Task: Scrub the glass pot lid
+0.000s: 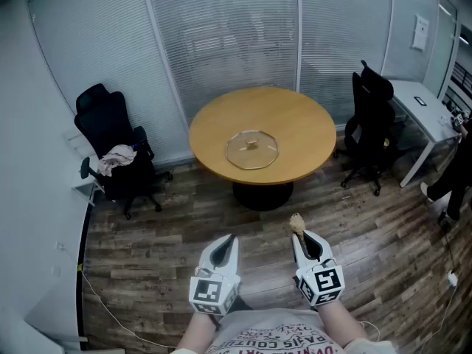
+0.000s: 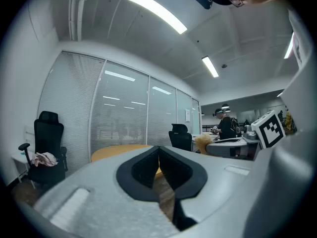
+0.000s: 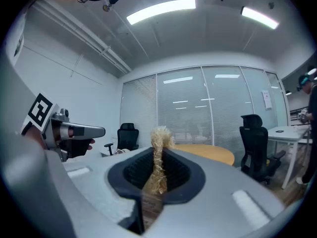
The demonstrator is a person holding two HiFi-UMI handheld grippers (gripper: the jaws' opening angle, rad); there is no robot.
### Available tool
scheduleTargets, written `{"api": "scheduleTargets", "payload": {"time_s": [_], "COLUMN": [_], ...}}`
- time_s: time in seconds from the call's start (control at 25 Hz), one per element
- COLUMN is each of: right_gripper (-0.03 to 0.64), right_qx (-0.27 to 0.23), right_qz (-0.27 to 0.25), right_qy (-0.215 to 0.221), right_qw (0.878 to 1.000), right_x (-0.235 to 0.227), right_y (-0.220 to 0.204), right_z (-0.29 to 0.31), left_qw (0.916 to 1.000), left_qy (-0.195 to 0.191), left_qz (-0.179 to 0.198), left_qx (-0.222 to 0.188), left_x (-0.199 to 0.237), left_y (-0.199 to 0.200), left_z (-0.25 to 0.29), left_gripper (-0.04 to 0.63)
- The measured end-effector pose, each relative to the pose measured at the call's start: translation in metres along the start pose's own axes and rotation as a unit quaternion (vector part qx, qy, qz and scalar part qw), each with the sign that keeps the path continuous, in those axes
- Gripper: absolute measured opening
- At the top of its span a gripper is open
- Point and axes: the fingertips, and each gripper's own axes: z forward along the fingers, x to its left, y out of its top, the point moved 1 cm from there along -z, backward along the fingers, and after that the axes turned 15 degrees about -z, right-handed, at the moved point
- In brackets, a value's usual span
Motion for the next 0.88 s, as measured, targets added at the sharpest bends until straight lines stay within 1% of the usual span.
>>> {"api": "scheduleTargets", "payload": {"time_s": [0.12,0.28,0.4,0.48,0.64,0.76,0.88], "right_gripper": [0.052,0.052,0.052,0.052,0.052,0.052,0.052], "right_qx": [0.001,0.002,0.0,0.003,0.013,0.013,0.021], "right_qz": [-0.006,-0.027,-0.037,-0.026,0.022,0.022,0.026], "right_qy": [0.0,0.006,0.002,-0.003,-0.007,-0.009,-0.004], "right_qw": [1.0,1.0,0.999,1.0,1.0,1.0,0.999], "right_x": [-0.007,-0.014,-0.021,-0.027,-0.034,-0.033,-0.028], "right_y": [-0.002,-0.003,0.001,-0.001,-0.009,-0.009,-0.013], "right_z": [0.001,0.0,-0.001,-0.001,0.005,0.019,0.035], "left_qw": [1.0,0.9999,0.9999,0.9998,0.9995,0.9994,0.9989], "left_qy": [-0.002,-0.005,-0.01,-0.014,-0.017,-0.012,0.005], "left_qz": [0.001,0.0,0.002,0.005,0.007,0.006,-0.007], "left_qx": [0.001,0.01,0.012,0.013,0.024,0.034,0.046], "left_x": [-0.003,-0.009,-0.014,-0.017,-0.016,-0.005,0.016], "left_y": [-0.001,-0.008,-0.007,-0.005,-0.009,-0.013,-0.019], "left_z": [0.008,0.016,0.024,0.029,0.032,0.034,0.039], "left_gripper": [0.008,0.008,0.008,0.008,0.008,0.008,0.008]}}
